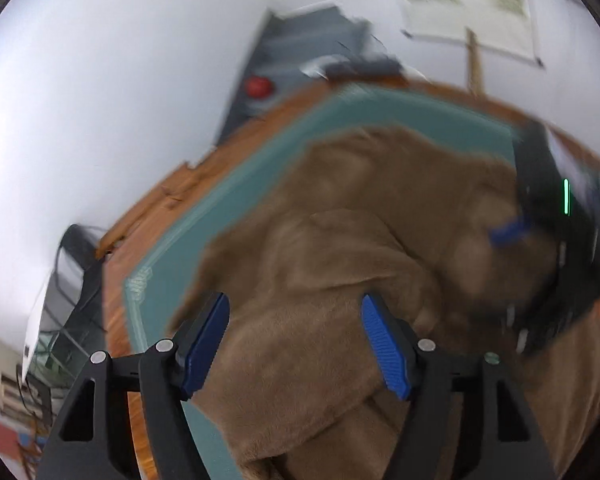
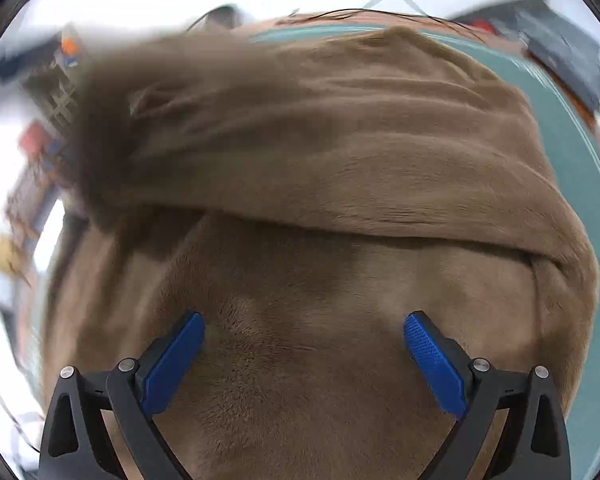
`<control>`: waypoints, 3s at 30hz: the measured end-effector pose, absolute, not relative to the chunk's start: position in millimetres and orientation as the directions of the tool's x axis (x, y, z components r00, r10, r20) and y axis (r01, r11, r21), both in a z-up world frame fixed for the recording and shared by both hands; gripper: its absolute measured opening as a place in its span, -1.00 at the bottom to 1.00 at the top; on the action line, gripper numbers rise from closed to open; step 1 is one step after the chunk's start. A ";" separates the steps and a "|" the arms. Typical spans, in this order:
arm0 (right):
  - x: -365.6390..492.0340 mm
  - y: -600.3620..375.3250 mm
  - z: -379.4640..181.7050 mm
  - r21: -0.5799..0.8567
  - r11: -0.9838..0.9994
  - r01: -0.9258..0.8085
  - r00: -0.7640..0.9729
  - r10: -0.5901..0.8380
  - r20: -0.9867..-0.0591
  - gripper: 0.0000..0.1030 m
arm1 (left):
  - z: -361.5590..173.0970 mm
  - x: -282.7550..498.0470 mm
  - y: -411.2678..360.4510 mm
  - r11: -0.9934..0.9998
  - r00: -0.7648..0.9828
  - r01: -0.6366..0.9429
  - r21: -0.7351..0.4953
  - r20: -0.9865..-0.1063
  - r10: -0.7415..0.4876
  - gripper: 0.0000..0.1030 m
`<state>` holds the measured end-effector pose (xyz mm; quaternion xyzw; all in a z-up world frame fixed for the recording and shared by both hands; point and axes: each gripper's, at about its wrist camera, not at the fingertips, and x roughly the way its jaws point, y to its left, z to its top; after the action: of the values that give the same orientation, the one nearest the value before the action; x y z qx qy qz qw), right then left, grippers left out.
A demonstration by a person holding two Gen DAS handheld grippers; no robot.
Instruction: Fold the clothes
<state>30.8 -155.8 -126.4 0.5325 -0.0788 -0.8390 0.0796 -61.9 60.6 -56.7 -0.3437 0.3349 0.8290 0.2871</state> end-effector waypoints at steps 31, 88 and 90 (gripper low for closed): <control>-77.2 -10.6 -77.7 -0.121 -0.952 -0.281 -0.487 0.250 -0.836 0.98 | -151.7 -118.0 -71.2 -0.950 -0.404 -0.311 -0.015 -0.903 0.146 0.51; -110.6 94.1 -80.3 0.212 -0.917 -0.337 -0.592 0.031 -0.805 -0.28 | -142.3 -219.9 -133.7 -0.982 -0.462 0.055 -0.181 -0.876 0.136 -0.47; -112.5 85.4 -73.5 0.223 -0.931 -0.289 -0.609 -0.001 -0.793 -0.28 | -134.5 -218.7 -127.0 -0.986 -0.464 0.050 -0.159 -0.878 0.118 -0.45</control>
<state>-112.5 85.4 -73.5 0.4347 -0.1668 -0.8812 -0.0815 -218.7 -127.0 -134.5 -0.5171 -0.0811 0.8518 0.0202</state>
